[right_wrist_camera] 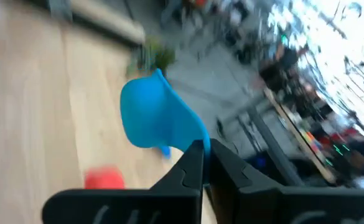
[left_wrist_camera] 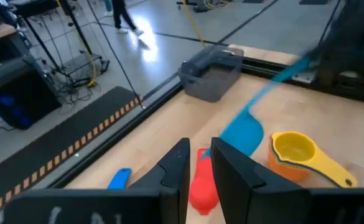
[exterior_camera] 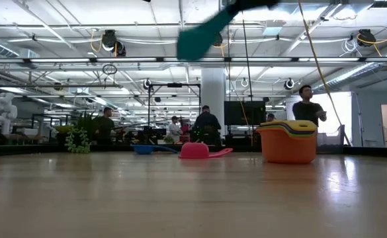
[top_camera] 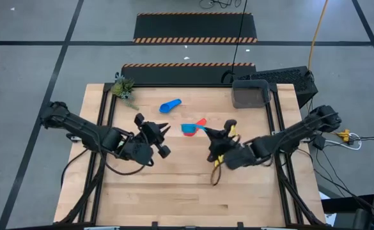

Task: Nest measuring cups in basket
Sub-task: Stack the light blue measuring cup on top of the yellow measuring cup

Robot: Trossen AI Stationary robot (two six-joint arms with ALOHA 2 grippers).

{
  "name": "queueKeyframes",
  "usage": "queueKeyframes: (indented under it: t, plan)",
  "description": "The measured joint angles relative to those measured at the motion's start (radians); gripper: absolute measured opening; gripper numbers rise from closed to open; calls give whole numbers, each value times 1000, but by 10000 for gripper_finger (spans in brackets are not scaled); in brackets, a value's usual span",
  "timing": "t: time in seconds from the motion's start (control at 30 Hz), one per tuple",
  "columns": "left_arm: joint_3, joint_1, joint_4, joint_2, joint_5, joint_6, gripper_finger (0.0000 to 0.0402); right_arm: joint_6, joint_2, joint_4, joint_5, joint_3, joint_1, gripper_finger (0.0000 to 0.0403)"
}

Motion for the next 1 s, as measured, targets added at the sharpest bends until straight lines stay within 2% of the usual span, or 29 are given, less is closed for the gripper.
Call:
queueKeyframes:
  t: [0.13,0.23,0.37,0.57,0.67,0.87,1.0]
  plan:
    - [0,1,-1,4,-15,4,69,173,54,-245,30,24,47,0]
    - [0,1,-6,14,-12,18,69,206,75,-346,110,27,112,0]
    - [-6,1,-5,18,-12,19,69,207,80,-401,185,28,208,0]
    - [-6,1,5,18,-12,22,69,259,80,-510,187,28,301,0]
    - [-6,1,13,18,-11,22,69,356,80,-639,153,28,325,0]
    - [-6,-4,43,18,-10,27,69,702,85,-1013,-37,28,329,0]
    - [-6,-5,83,18,-8,60,69,907,112,-1214,-80,26,326,0]
